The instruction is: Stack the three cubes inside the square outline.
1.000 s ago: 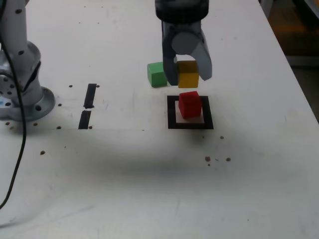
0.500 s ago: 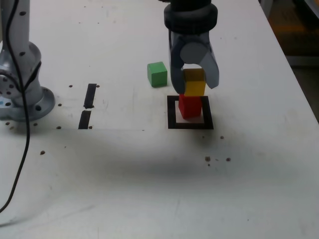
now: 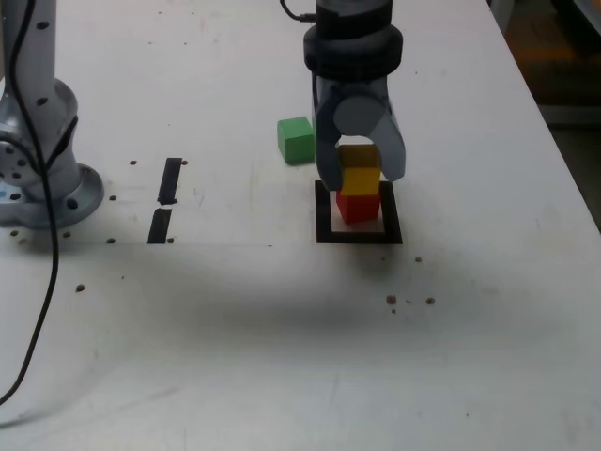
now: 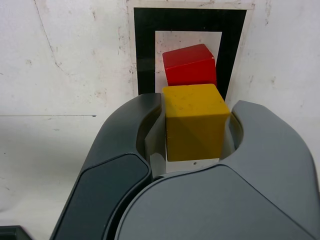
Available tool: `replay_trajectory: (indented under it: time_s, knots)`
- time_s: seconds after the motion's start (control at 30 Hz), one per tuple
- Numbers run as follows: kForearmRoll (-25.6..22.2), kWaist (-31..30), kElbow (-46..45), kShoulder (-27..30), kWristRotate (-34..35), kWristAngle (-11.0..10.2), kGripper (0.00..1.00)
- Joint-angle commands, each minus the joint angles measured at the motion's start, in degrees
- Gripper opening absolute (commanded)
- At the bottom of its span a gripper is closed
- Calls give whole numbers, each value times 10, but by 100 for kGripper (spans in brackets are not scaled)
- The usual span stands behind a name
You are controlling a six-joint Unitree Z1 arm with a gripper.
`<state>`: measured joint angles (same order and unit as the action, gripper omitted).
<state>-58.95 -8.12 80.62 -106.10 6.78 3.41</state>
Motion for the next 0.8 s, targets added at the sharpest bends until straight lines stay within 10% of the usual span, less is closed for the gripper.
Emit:
replay_trajectory:
  time_s: [0.0, 0.77]
  knots:
    - [3, -1, -1, 4, 1, 0, 6]
    - [10, -1, -16, 7, 3, -1, 42]
